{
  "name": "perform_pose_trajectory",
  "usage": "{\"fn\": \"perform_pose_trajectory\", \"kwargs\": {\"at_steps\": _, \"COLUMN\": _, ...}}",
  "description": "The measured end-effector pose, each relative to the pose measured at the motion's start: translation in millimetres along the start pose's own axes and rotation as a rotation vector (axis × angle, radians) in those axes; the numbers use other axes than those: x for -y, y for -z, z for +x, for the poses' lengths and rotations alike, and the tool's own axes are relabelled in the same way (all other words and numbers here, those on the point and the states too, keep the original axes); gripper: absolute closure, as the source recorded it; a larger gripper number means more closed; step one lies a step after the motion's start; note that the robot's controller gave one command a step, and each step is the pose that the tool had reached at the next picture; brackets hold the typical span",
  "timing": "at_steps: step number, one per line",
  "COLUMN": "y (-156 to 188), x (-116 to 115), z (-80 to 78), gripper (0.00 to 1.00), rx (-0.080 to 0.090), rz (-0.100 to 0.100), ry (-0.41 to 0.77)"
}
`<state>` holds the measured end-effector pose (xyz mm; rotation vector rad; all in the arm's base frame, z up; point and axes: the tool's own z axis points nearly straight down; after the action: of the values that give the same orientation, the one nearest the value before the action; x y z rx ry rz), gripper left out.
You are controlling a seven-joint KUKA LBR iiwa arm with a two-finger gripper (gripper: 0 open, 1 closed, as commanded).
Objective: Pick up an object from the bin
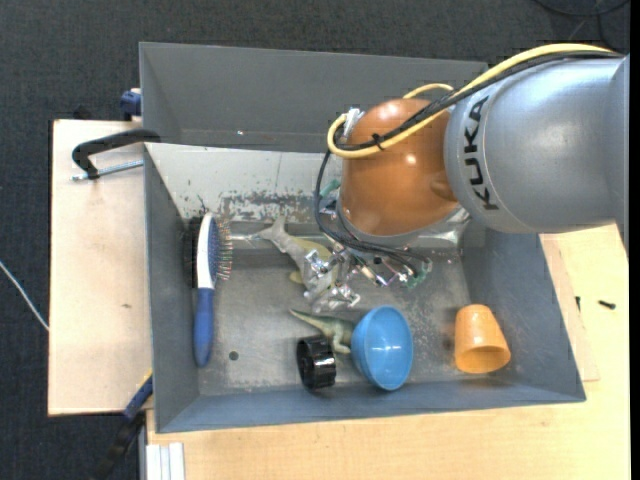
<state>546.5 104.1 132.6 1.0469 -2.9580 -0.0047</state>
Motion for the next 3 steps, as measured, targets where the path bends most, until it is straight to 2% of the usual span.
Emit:
{"fn": "perform_pose_trajectory", "kwargs": {"at_steps": 1, "y": 2, "x": 2, "z": -0.6, "gripper": 0.0, "rx": 0.004, "rz": 0.003, "ry": -0.003}}
{"fn": "perform_pose_trajectory", "kwargs": {"at_steps": 2, "y": -31, "x": 31, "z": 57.6, "gripper": 0.0, "rx": -0.001, "rz": 0.003, "ry": 0.123}}
{"fn": "perform_pose_trajectory", "kwargs": {"at_steps": 3, "y": -60, "x": 11, "z": 61.2, "gripper": 0.0, "rx": 0.01, "rz": 0.006, "ry": 0.063}}
